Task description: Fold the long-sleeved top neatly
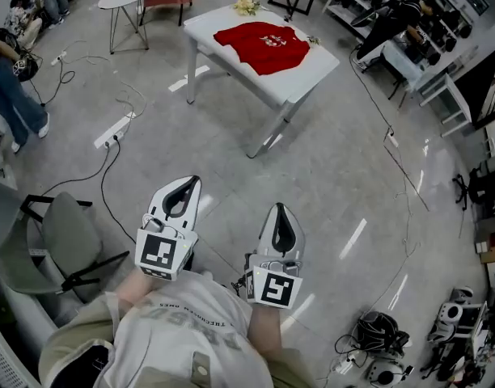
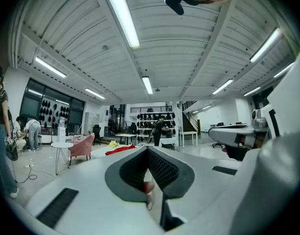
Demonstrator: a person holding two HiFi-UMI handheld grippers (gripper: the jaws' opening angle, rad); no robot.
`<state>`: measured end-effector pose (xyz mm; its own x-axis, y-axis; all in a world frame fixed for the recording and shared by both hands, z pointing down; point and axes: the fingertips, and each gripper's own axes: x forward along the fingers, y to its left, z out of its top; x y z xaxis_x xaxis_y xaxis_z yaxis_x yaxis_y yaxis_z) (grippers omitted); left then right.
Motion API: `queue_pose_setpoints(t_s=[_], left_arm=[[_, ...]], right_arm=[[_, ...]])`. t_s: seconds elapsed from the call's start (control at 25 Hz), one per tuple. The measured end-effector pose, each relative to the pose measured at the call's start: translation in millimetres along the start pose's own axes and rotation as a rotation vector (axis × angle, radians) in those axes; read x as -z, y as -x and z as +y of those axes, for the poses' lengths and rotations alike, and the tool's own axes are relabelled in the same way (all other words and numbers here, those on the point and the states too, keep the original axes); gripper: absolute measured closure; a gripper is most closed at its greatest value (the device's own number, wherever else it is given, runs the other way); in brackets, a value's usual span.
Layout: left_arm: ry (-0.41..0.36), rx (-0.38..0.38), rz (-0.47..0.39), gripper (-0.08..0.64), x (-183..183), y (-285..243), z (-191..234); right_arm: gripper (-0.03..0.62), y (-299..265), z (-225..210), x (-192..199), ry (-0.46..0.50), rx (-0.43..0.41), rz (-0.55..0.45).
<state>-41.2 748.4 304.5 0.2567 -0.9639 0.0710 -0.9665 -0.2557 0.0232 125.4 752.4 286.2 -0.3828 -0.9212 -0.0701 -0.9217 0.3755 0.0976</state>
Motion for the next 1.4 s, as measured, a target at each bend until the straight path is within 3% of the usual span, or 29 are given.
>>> queue_pose_setpoints(t_s=[0.6, 0.76, 0.8, 0.84, 0.88, 0.92, 0.96, 1.04, 1.4], left_arm=[[0.024, 0.012, 0.005, 0.549, -5.0, -54.6, 55.8], [0.018, 0.028, 0.018, 0.546, -10.4, -77.1, 77.5], [0.016, 0.046, 0.021, 0.545, -11.3, -82.5, 80.7], [0.017, 0.070, 0.023, 0.529, -12.4, -88.0, 83.4], [0.022, 0.096, 0.025, 0.461, -14.0, -93.3, 86.0], [0.030, 0.121, 0.027, 0.367, -16.4, -98.3, 88.8], [0.038, 0.144, 0.025, 0.292, -19.0, -103.0, 91.6], [0.047, 0.179, 0.014, 0.222, -21.9, -111.1, 96.8], [0.050, 0.189, 0.074, 0.183, -4.4, -140.4, 118.3]], right_arm=[[0.592, -75.2, 13.0, 3.2, 0.018, 0.002, 0.017], [0.591, -102.1, 17.3, 0.7, -0.107, -0.034, -0.024], [0.558, -108.9, 19.6, 0.2, -0.142, -0.057, -0.032], [0.413, -116.1, 22.3, -0.2, -0.164, -0.080, -0.035], [0.304, -123.1, 24.4, -0.6, -0.171, -0.095, -0.035], [0.244, -129.4, 25.4, -1.1, -0.165, -0.100, -0.033], [0.227, -135.0, 25.6, -1.7, -0.153, -0.097, -0.030], [0.225, -144.2, 24.4, -2.4, -0.136, -0.082, -0.024], [0.225, -169.4, 14.3, 18.8, -0.137, -0.046, 0.043]])
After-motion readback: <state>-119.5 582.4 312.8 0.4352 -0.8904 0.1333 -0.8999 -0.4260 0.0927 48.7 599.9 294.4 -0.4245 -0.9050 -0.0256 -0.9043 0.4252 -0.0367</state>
